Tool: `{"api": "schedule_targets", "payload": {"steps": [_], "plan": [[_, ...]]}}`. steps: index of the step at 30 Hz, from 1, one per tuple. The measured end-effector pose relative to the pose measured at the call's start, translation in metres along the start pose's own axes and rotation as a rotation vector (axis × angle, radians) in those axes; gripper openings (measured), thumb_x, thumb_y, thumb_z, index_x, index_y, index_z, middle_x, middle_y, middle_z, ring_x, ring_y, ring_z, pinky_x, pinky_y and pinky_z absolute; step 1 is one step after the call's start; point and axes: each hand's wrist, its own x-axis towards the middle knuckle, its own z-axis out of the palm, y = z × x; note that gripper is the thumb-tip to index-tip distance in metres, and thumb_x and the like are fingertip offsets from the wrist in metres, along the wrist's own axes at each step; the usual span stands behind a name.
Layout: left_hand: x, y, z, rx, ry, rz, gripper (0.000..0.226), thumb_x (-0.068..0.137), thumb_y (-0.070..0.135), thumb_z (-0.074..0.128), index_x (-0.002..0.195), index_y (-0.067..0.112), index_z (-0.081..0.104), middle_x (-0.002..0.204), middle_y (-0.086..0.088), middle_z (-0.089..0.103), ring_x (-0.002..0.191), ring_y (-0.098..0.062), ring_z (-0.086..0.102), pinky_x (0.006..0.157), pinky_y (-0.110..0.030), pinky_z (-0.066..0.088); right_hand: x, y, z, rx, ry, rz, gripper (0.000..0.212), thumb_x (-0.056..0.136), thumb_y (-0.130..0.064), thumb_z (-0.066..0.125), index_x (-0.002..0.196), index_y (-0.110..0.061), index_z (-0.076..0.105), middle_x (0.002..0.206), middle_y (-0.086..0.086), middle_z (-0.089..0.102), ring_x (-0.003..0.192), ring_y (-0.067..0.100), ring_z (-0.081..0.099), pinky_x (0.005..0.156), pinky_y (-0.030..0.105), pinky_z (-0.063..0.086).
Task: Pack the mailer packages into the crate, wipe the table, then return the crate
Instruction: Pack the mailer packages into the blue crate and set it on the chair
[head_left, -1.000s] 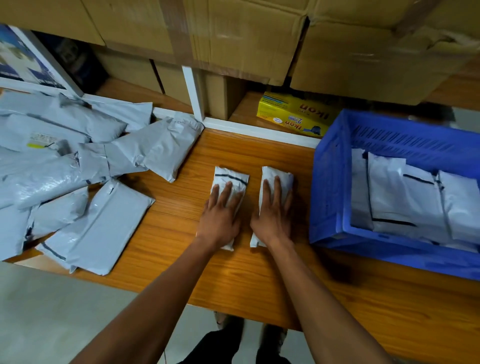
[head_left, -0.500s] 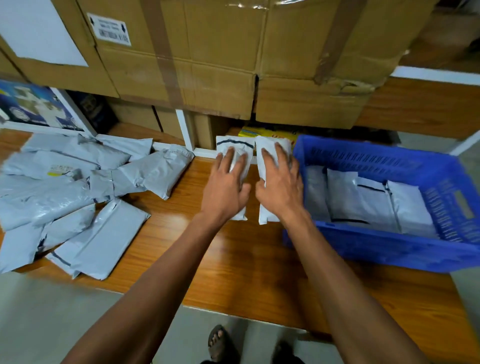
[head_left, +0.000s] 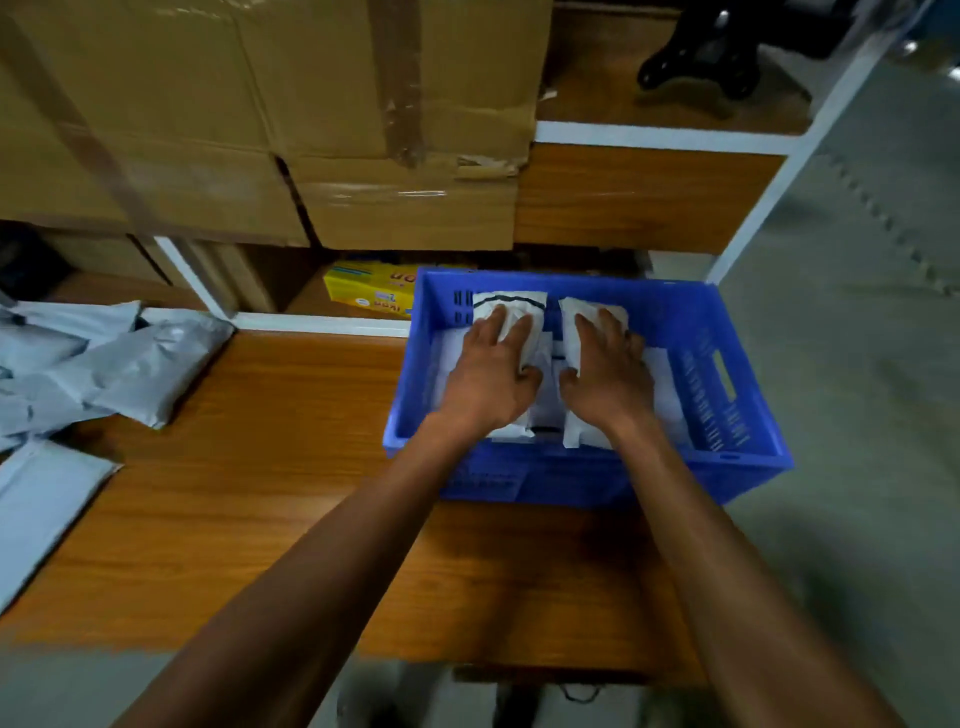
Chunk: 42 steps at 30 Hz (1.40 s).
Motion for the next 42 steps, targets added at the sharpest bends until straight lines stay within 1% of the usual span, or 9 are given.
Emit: {"api": "schedule_targets", "payload": {"steps": [7, 13, 16, 20, 28, 32, 34, 37, 42], "plan": [[0.070, 0.041, 0.083, 0.133, -0.186, -0.011, 0.085, 0.098, 0.052, 0.047, 0.170, 0.017, 0.020, 0.175, -0.022, 0.008, 0.159, -0.049, 0.011, 0.129, -0.056, 0.018, 0.042, 0.090, -0.003, 0.000, -0.076, 0.073, 0.078, 0.098, -0.032, 0.063, 0.164, -0.025, 0.022, 0.174, 0.007, 0.009, 0.152, 0.047, 0.019, 0.112, 0.063, 0.040], [0.104, 0.047, 0.135, 0.240, -0.275, -0.038, 0.085, 0.101, 0.053, 0.032, 0.169, 0.008, 0.009, 0.172, -0.033, 0.004, 0.159, -0.053, 0.004, 0.130, -0.058, 0.007, 0.064, 0.128, 0.023, 0.035, -0.220, 0.067, 0.083, 0.106, -0.037, 0.052, 0.169, -0.025, 0.000, 0.175, 0.008, -0.018, 0.159, 0.046, -0.003, 0.122, 0.064, 0.026], [0.108, 0.039, 0.159, 0.283, -0.378, -0.076, 0.099, 0.092, 0.074, 0.009, 0.170, 0.012, 0.004, 0.175, -0.026, -0.002, 0.159, -0.053, -0.002, 0.128, -0.063, 0.009, 0.067, 0.134, 0.035, 0.077, -0.359, 0.051, 0.079, 0.111, -0.046, 0.039, 0.168, -0.029, -0.011, 0.171, 0.004, -0.034, 0.158, 0.044, -0.017, 0.125, 0.064, 0.013], [0.104, 0.041, 0.157, 0.328, -0.449, -0.064, 0.078, 0.110, 0.058, 0.032, 0.171, 0.021, 0.000, 0.177, -0.016, -0.010, 0.162, -0.044, -0.007, 0.129, -0.061, 0.010, 0.072, 0.138, 0.042, 0.101, -0.385, 0.021, 0.076, 0.111, -0.052, 0.031, 0.167, -0.031, -0.016, 0.168, 0.002, -0.040, 0.157, 0.043, -0.024, 0.126, 0.064, 0.006], [0.103, 0.034, 0.160, 0.425, -0.597, 0.001, 0.078, 0.109, 0.065, 0.022, 0.167, 0.032, -0.018, 0.172, -0.010, -0.030, 0.160, -0.039, -0.022, 0.128, -0.062, -0.006, 0.077, 0.139, 0.050, 0.057, -0.507, 0.039, 0.075, 0.113, -0.050, 0.026, 0.164, -0.029, -0.026, 0.159, 0.000, -0.052, 0.153, 0.044, -0.035, 0.126, 0.065, -0.004], [0.097, 0.037, 0.135, 0.274, -0.486, 0.009, 0.078, 0.112, 0.047, 0.039, 0.170, 0.017, -0.003, 0.177, -0.016, -0.010, 0.163, -0.038, -0.002, 0.130, -0.058, 0.011, 0.067, 0.131, 0.034, 0.041, -0.390, 0.030, 0.071, 0.113, -0.046, 0.032, 0.169, -0.023, -0.006, 0.171, 0.009, -0.032, 0.158, 0.042, -0.022, 0.128, 0.060, 0.005], [0.085, 0.034, 0.111, 0.179, -0.340, 0.021, 0.071, 0.110, 0.038, 0.050, 0.168, 0.011, 0.019, 0.175, -0.021, 0.014, 0.160, -0.040, 0.019, 0.127, -0.053, 0.025, 0.056, 0.113, 0.027, 0.052, -0.207, -0.030, 0.060, 0.111, -0.036, 0.042, 0.165, -0.015, 0.024, 0.174, 0.018, 0.005, 0.159, 0.044, 0.007, 0.125, 0.056, 0.023], [0.053, 0.018, 0.067, 0.066, -0.125, 0.017, 0.055, 0.106, 0.028, 0.057, 0.156, 0.009, 0.045, 0.158, -0.019, 0.045, 0.143, -0.042, 0.044, 0.115, -0.053, 0.042, 0.032, 0.063, 0.024, 0.130, 0.010, -0.172, 0.042, 0.105, -0.025, 0.055, 0.144, -0.011, 0.054, 0.151, 0.014, 0.049, 0.136, 0.038, 0.048, 0.107, 0.049, 0.048], [-0.032, -0.035, -0.019, 0.035, 0.101, -0.046, 0.052, 0.099, 0.040, 0.050, 0.146, 0.017, 0.056, 0.143, -0.012, 0.058, 0.128, -0.037, 0.056, 0.098, -0.052, 0.053, -0.019, -0.049, 0.035, 0.234, 0.034, -0.311, 0.028, 0.106, -0.025, 0.053, 0.131, -0.014, 0.060, 0.129, 0.009, 0.060, 0.119, 0.031, 0.056, 0.090, 0.048, 0.054]]}}
